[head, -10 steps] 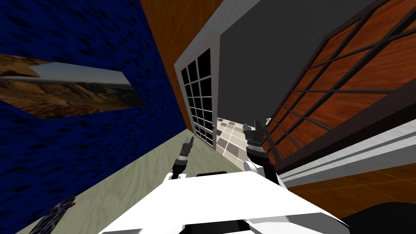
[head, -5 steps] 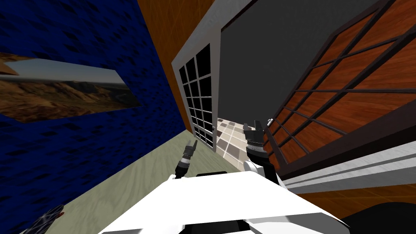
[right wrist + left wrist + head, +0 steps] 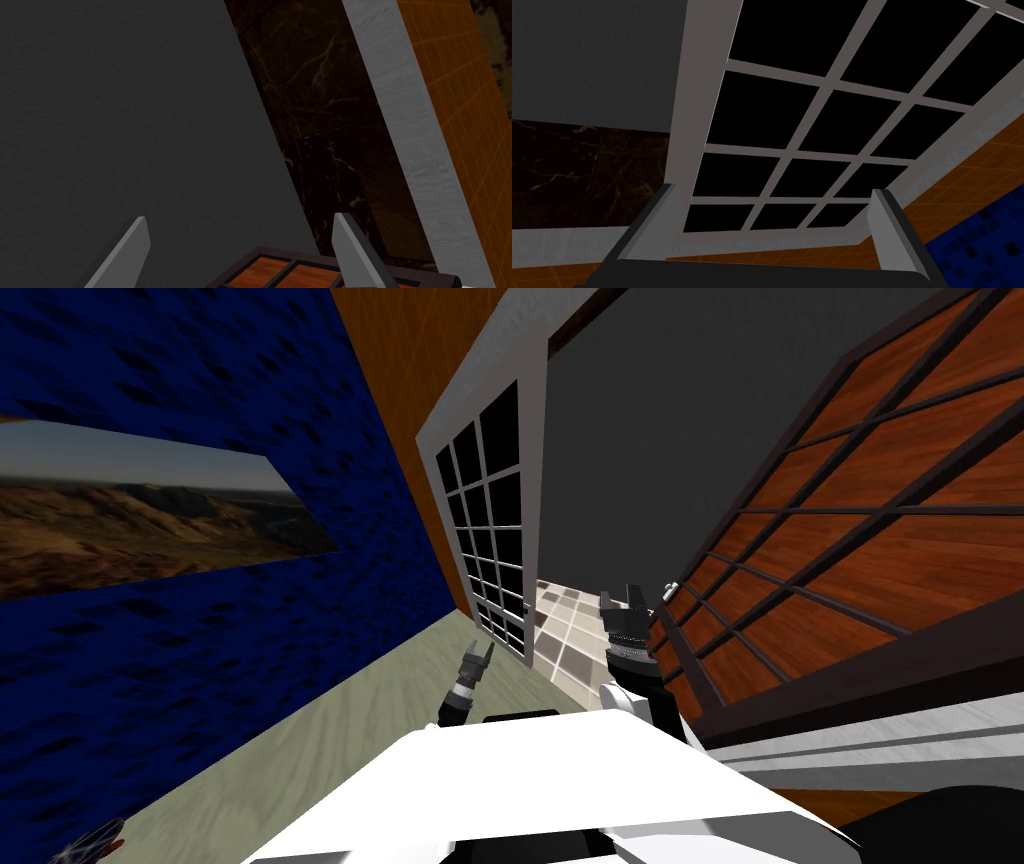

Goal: Push the door open

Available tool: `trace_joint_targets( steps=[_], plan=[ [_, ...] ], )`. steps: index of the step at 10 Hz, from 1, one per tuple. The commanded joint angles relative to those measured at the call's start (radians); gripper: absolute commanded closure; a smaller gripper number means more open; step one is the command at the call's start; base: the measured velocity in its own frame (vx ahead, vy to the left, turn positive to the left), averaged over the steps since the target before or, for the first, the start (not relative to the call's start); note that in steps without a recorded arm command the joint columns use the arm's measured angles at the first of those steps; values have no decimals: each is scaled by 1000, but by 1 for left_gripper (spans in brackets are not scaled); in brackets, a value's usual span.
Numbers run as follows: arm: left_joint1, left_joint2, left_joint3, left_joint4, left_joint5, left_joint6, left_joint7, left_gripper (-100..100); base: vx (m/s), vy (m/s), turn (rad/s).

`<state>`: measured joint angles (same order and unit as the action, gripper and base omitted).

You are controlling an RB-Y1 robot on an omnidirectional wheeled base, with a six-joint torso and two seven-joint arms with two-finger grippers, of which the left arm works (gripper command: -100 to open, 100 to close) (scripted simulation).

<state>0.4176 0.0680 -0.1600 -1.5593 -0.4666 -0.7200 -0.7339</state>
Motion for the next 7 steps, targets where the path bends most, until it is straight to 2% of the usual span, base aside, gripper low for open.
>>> trace_joint_targets(
  steps=[1, 7],
  plan=[
    [-3, -3, -8, 34, -21, -14, -35, -100, 78, 7, -18],
    [-16, -20, -35, 165, -94, -66, -155, -100, 99, 5, -17]
  ],
)
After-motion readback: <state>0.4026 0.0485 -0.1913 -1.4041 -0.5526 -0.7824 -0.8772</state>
